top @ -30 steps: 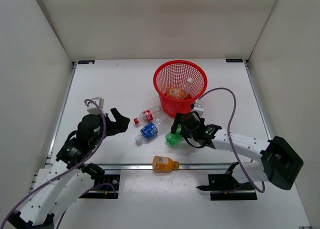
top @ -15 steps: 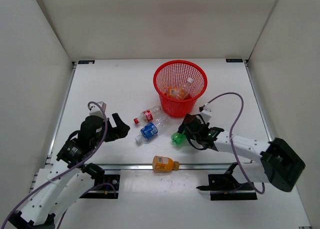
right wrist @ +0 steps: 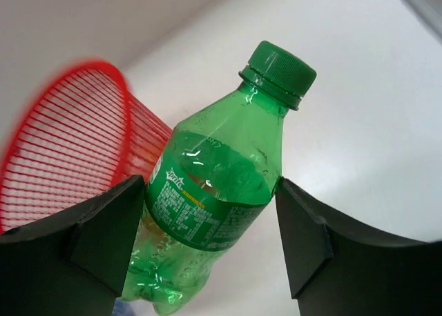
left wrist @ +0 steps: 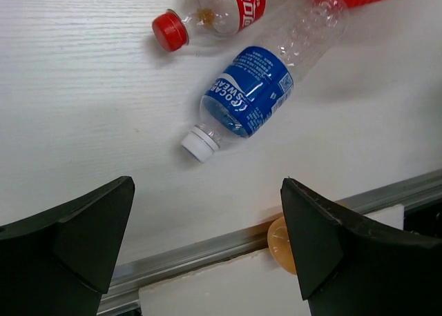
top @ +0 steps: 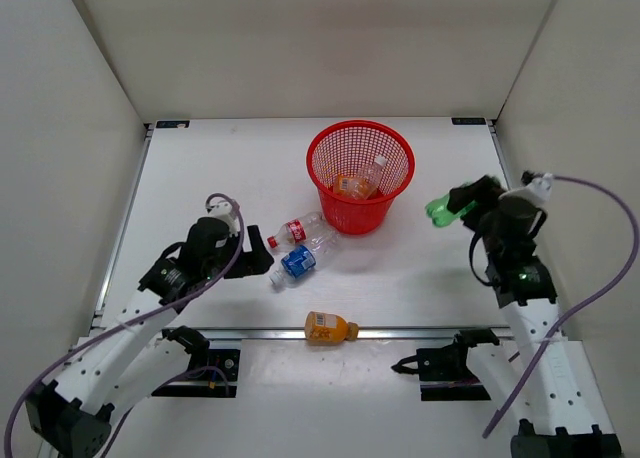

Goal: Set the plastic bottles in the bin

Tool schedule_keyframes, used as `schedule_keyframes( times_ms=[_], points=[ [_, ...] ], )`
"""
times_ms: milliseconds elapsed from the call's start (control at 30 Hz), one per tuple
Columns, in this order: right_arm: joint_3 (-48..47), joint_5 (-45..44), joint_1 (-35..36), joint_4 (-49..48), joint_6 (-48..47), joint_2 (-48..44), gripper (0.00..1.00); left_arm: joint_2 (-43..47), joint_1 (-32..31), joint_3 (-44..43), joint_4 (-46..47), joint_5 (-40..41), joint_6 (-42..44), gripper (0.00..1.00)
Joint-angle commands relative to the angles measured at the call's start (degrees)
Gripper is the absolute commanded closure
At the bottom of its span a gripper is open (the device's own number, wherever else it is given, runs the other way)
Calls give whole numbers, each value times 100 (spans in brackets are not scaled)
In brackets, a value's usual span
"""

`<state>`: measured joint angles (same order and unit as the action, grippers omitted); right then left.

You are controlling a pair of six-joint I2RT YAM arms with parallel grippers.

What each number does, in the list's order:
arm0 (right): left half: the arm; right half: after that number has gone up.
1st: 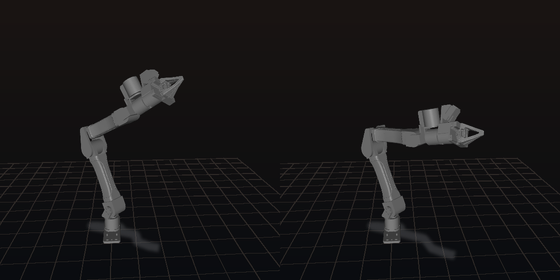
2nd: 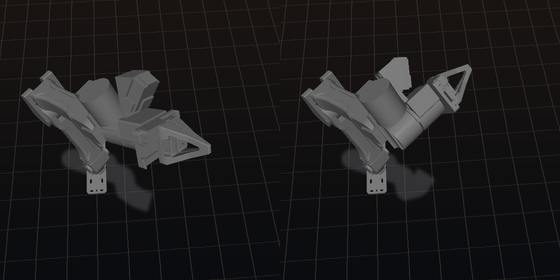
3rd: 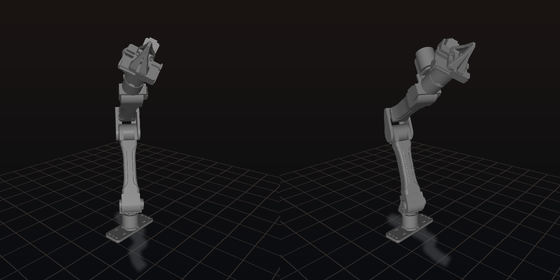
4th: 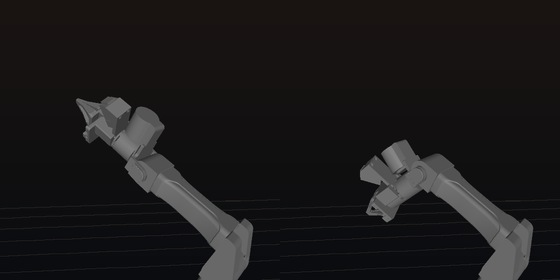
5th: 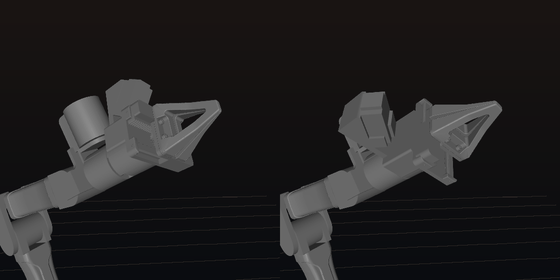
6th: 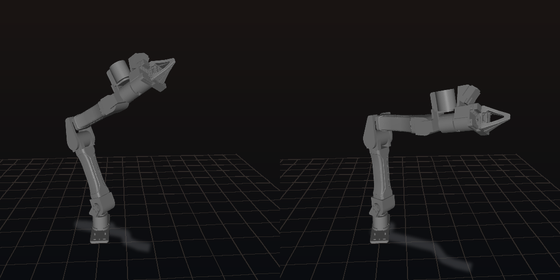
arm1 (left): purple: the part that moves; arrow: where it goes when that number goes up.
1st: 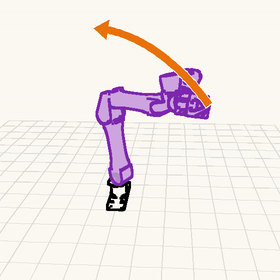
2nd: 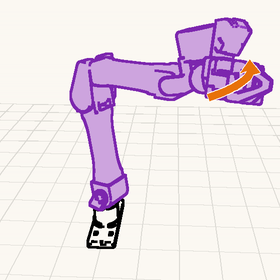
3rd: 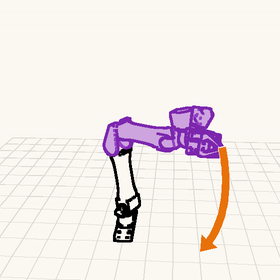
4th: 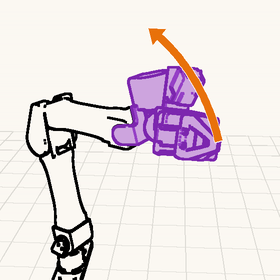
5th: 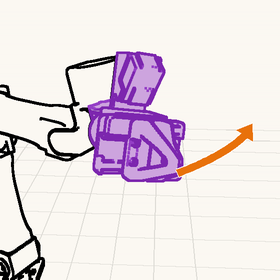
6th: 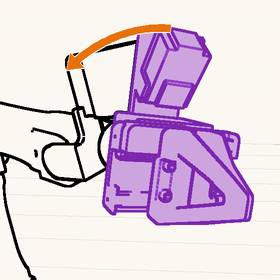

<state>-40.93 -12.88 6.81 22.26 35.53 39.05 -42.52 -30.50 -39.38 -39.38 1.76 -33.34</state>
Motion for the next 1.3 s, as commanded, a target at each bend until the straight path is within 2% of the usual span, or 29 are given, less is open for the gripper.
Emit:
schedule_keyframes(
  times_ms=[0,67,100,167,233,300,333,400,433,533,600,733,800,933,1000,1067,1133,1267],
  points=[
    [-1194,2055,-600,-757,-1188,671,80,-431,-149,-403,80,-228,460,2],
    [-1575,2517,-236,-1388,-1232,1111,78,-703,-184,-500,27,-377,714,1],
    [-1663,2441,11,-1513,-1346,1444,78,-757,-236,-518,26,-500,767,1],
    [-2031,1777,1229,-1742,-1818,1980,76,-932,-325,-588,9,-562,925,2],
    [-2330,932,1995,-2022,-2705,2622,72,-1029,-430,-720,-149,-580,1040,1],
    [-2595,1068,2350,-2033,-3173,3106,66,-1135,-457,-782,-167,-580,1163,2],
    [-2805,1051,2421,-1894,-3123,3361,62,-1179,-474,-791,-167,-624,1216,2],
    [-2869,1244,2334,-1953,-2965,3583,54,-1197,-474,-773,-106,-807,1225,1],
    [-2877,1419,2273,-2110,-2825,3653,54,-1188,-518,-747,34,-852,1242,1],
    [-2982,1796,2009,-2165,-2648,3820,36,-1249,-571,-782,210,-1045,1321,1],
    [-3088,2288,1747,-1981,-2569,3830,1,-1363,-606,-835,307,-1230,1444,1],
    [-2798,2642,1341,-1884,-2376,3374,1,-1697,-676,-940,448,-1650,1734,1],
    [-2658,2765,1017,-1744,-2349,3031,1,-1907,-938,-1247,449,-1740,1892,2],
    [-2368,2949,402,-893,-2357,2319,1,-2636,-1598,-1704,273,-1933,2454,1],
    [-2105,3037,217,-514,-2506,1950,1,-2928,-1695,-1679,342,-2537,2587,1],
    [-1745,3090,75,-232,-2594,1652,1,-3383,-1888,-1644,308,-2768,2727,1],
    [-1473,3020,-178,127,-2639,1335,1,-3656,-2449,-1696,255,-2629,2780,1],
    [-927,3458,-618,357,-2673,965,1,-4158,-3022,-1793,333,-2505,2913,1]
  ],
)
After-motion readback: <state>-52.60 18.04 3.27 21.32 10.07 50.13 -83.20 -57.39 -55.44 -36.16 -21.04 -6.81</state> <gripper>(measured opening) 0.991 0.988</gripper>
